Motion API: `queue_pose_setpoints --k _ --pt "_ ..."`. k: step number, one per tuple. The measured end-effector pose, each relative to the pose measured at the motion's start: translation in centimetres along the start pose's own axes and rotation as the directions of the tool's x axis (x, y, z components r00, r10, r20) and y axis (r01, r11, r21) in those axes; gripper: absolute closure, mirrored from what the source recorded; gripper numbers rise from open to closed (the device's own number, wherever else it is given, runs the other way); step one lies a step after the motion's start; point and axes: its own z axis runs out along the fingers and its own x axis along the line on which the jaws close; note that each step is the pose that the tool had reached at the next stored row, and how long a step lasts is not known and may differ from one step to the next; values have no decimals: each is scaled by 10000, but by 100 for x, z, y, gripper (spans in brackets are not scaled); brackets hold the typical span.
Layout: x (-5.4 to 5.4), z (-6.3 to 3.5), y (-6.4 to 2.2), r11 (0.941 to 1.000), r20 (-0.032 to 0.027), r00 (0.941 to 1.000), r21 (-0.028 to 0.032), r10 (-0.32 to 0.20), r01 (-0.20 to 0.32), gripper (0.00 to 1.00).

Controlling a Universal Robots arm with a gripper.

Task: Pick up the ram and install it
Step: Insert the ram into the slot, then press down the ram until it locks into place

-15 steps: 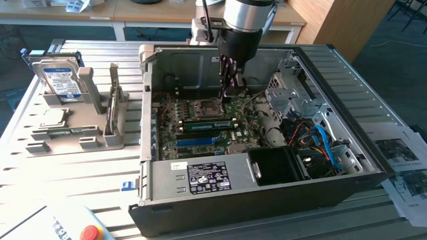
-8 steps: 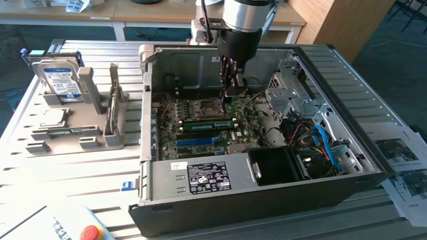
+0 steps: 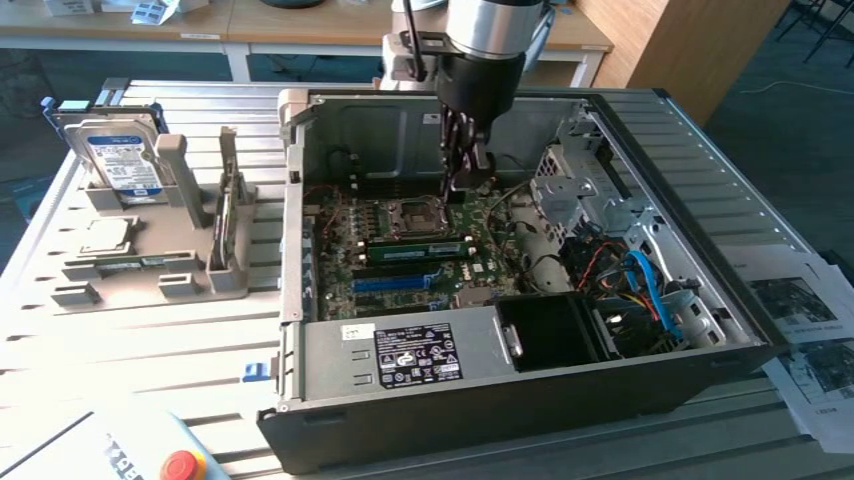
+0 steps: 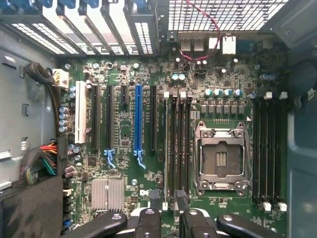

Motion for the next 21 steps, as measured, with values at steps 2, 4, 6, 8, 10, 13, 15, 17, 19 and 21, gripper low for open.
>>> queue_pose_setpoints --k 2,4,6,8,10,13,15,17,19,21 --pt "2 -36 0 10000 0 10000 1 0 0 75" --pt "3 -73 1 10000 0 10000 1 0 0 75" --pt "5 -110 2 10000 0 10000 1 0 0 75" --pt "6 -143 3 10000 1 10000 1 0 0 75" --pt "7 -176 3 10000 0 10000 2 0 0 75" --pt "9 -217 4 10000 0 10000 6 0 0 75" --pt "9 -224 4 10000 2 10000 12 0 0 75" --pt "9 -224 4 10000 3 10000 12 1 -1 75" --pt "9 -225 4 10000 0 10000 11 0 0 75" --pt "9 -225 4 10000 0 10000 11 0 0 75"
